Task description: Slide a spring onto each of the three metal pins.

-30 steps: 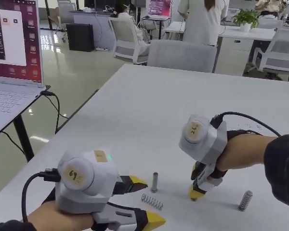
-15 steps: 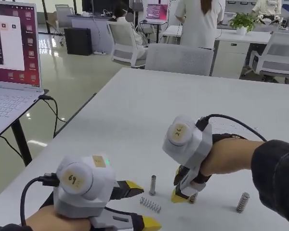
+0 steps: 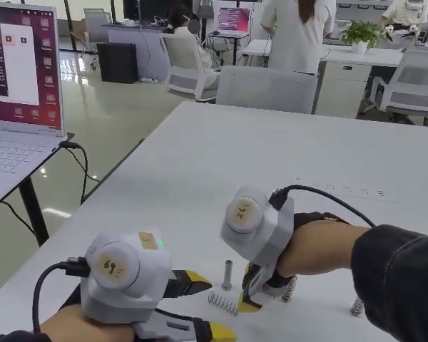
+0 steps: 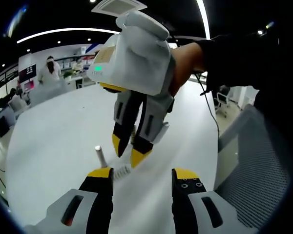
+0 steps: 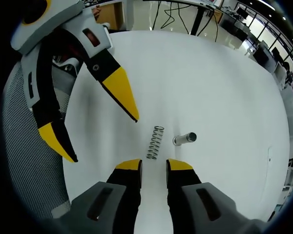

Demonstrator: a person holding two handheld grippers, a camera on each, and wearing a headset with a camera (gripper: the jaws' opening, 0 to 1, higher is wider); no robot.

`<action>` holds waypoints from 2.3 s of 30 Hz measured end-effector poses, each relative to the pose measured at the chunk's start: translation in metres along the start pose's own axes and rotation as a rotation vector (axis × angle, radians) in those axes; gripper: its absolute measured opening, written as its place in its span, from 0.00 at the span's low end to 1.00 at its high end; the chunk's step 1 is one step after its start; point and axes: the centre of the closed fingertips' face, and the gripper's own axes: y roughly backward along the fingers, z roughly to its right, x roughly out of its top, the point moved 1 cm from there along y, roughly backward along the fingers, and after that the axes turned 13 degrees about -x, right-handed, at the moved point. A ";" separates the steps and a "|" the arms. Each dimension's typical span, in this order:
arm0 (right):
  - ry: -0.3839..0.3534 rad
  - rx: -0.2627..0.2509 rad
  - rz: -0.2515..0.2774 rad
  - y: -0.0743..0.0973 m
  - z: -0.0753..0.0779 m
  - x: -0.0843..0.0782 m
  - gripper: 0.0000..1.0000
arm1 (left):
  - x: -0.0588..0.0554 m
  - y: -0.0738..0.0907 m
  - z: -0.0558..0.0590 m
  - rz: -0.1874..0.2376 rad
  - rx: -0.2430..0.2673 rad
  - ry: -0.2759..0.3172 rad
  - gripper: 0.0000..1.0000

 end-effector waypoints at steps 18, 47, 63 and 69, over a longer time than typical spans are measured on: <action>-0.066 0.007 -0.003 -0.023 -0.005 0.002 0.13 | -0.001 0.000 0.000 0.000 -0.003 0.006 0.42; -0.052 0.020 -0.019 -0.024 -0.015 -0.003 0.07 | -0.003 -0.003 0.004 -0.011 -0.014 0.007 0.41; -0.053 0.023 -0.008 0.002 -0.012 -0.018 0.07 | -0.004 -0.005 0.005 -0.021 -0.019 -0.006 0.40; -0.036 0.041 0.004 0.014 -0.015 -0.019 0.07 | -0.001 -0.006 0.004 -0.013 -0.014 -0.014 0.39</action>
